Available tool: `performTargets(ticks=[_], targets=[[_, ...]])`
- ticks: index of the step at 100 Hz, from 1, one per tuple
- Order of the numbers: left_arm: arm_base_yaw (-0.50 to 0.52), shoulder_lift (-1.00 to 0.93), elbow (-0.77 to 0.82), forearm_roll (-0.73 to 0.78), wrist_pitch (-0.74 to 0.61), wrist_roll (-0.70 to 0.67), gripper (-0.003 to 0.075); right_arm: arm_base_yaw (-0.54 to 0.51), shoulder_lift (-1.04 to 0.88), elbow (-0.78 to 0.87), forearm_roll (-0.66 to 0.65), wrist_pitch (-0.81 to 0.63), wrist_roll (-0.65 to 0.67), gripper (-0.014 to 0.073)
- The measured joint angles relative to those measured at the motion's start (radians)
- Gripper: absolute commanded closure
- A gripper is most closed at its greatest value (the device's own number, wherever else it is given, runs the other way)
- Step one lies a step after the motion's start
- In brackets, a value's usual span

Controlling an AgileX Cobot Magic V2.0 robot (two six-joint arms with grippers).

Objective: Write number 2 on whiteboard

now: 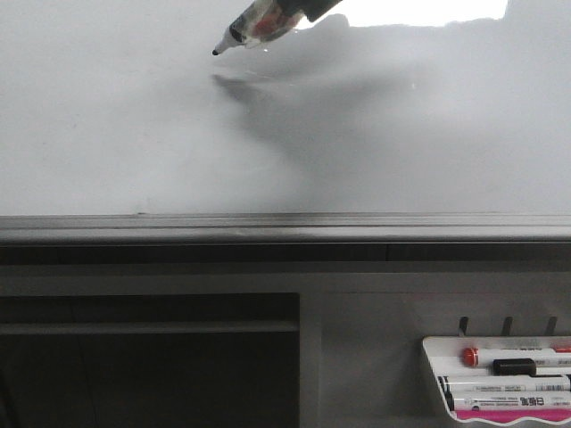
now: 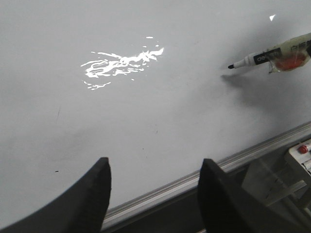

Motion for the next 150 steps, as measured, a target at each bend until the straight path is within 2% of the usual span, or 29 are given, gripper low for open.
performTargets(ticks=[20,54,90,104,125,150], targets=[[0.000,0.000,0.000,0.001,-0.002,0.000,0.0355,0.000,0.057,-0.062,-0.030,0.017,0.009,0.0578],[0.000,0.000,0.000,0.005,-0.002,0.000,0.0355,-0.052,0.051,-0.106,-0.099,0.165,0.072,0.0578],[0.000,0.000,0.000,0.007,-0.004,0.000,0.0355,0.053,0.151,-0.095,-0.084,0.143,0.082,0.0578],[0.000,0.000,0.000,0.021,-0.004,0.000,0.0355,0.039,0.158,-0.095,-0.082,0.165,0.094,0.0578],[0.000,0.000,0.000,0.033,-0.005,0.000,0.0355,-0.007,0.090,-0.028,-0.096,0.203,0.112,0.0578],[0.000,0.000,0.000,0.040,-0.006,0.002,0.0355,0.005,-0.006,0.014,-0.151,0.188,0.124,0.0578]])
